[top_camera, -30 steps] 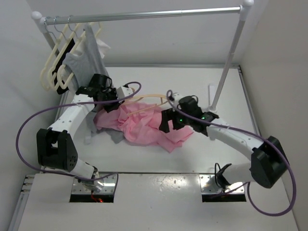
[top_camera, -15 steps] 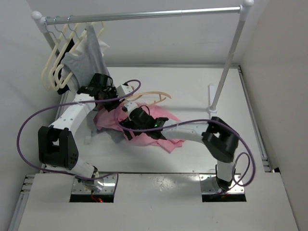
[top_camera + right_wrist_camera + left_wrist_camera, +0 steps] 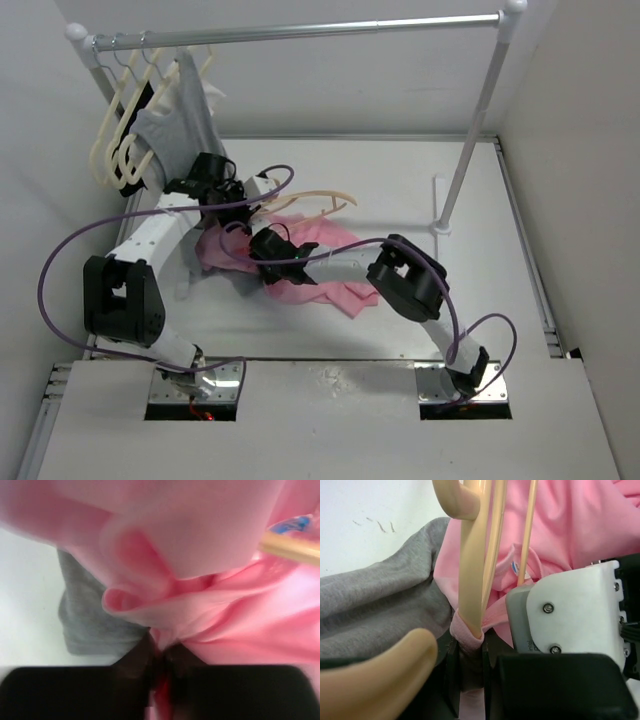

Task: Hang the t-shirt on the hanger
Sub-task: Place tshirt on hanger

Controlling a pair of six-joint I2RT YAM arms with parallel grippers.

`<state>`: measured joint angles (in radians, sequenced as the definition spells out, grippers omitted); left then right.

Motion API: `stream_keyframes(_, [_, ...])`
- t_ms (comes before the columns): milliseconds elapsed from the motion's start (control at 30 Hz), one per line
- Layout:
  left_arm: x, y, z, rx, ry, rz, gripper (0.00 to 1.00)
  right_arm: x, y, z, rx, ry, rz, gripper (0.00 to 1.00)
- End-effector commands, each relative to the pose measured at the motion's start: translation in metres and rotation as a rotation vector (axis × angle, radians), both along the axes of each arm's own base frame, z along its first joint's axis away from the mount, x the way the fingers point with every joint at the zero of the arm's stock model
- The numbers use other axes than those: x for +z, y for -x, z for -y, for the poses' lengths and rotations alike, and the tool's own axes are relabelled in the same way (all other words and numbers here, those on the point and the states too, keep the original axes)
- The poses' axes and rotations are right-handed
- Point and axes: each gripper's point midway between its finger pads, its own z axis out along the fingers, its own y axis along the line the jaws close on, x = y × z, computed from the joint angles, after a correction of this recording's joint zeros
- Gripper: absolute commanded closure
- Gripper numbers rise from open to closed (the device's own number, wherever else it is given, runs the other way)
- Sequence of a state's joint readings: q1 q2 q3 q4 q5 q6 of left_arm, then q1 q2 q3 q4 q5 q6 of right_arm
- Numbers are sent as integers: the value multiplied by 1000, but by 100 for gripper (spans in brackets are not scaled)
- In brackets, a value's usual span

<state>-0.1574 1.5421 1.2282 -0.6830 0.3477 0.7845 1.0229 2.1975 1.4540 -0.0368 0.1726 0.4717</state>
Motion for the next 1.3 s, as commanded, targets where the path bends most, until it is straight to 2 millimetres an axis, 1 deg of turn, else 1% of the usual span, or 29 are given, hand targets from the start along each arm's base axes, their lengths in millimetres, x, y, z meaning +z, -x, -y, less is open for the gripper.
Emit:
stream_keyframes(0, [10,-8,1,1,32,33,100,16,-8,-8,-75,-98,-51,100])
stream_keyframes(33, [10,-9,-3,12,32,33,100,5,-12,16,-131,-78,-71,100])
stream_keyframes(100, [12,-7,-8,24,31,31,100,14,-19,42,-231,-119,-81,100])
stream_keyframes(133, [16,-10,-13,38,32,41,100,26,-15,64,-275,-135,-83,100])
stream_keyframes(167, [14,-7,-12,14,26,33,100,32,-25,86,-344,-147,-80,100])
stream_keyframes(200, [17,-5,-16,12,32,35,100,22,-16,111,-407,-132,-111,100])
stream_keyframes(233, [14,-1,-20,11,32,16,100,42,-17,127,-445,-162,-101,100])
stream_keyframes(267, [18,-1,-19,-14,29,24,100,43,-24,148,-506,-169,-101,100])
stream_keyframes(300, [17,2,-20,-23,42,14,100,29,-15,173,-554,-131,-128,100])
stream_keyframes(333, [18,6,-19,-34,45,-2,100,27,-15,188,-582,-121,-134,100])
stream_keyframes(367, [20,5,-22,-44,34,4,100,27,-19,211,-643,-119,-153,100])
stream_keyframes(400, [22,9,-21,-62,40,5,100,17,-15,230,-677,-90,-172,100])
stream_keyframes(433, [23,14,-18,-82,47,-10,100,16,-14,237,-694,-105,-198,100])
stream_keyframes(467, [26,16,-17,-110,42,-1,100,14,-21,257,-749,-108,-199,100])
stream_keyframes(500, [27,23,-16,-125,44,-13,100,15,-17,266,-759,-120,-214,100])
stream_keyframes(533, [26,25,-15,-139,51,-19,100,16,-23,282,-806,-128,-210,100])
stream_keyframes(567, [25,27,-15,-149,45,-23,100,17,-25,289,-825,-134,-206,100])
stream_keyframes(600, [27,30,-15,-157,42,-20,100,25,-29,292,-833,-159,-198,100])
stream_keyframes(667, [25,34,-18,-162,27,-26,100,25,-34,311,-876,-155,-206,100])
stream_keyframes(733, [18,44,-19,-192,13,-57,100,28,-38,319,-889,-171,-209,100])
stream_keyframes(767, [22,47,-16,-225,16,-45,100,24,-38,324,-892,-164,-224,100])
stream_keyframes(833, [17,52,-17,-235,13,-62,100,21,-42,333,-904,-184,-249,100])
stream_keyframes(867, [12,55,-21,-226,-6,-82,100,21,-44,338,-919,-192,-253,100])
stream_keyframes(900, [8,57,-24,-220,-19,-93,100,25,-47,338,-908,-200,-233,100])
stream_keyframes(967, [5,55,-31,-202,-62,-80,100,33,-51,342,-919,-217,-216,100])
stream_keyframes(1000, [0,58,-34,-212,-78,-89,100,34,-52,352,-945,-223,-210,100])
stream_keyframes(1100, [0,56,-41,-211,-86,-79,100,27,-45,367,-968,-205,-227,100])
stream_keyframes(1200, [1,58,-40,-218,-64,-82,100,24,-44,376,-991,-210,-239,100])
stream_keyframes(1267, [6,55,-38,-229,-59,-68,100,21,-44,383,-1004,-206,-247,100])
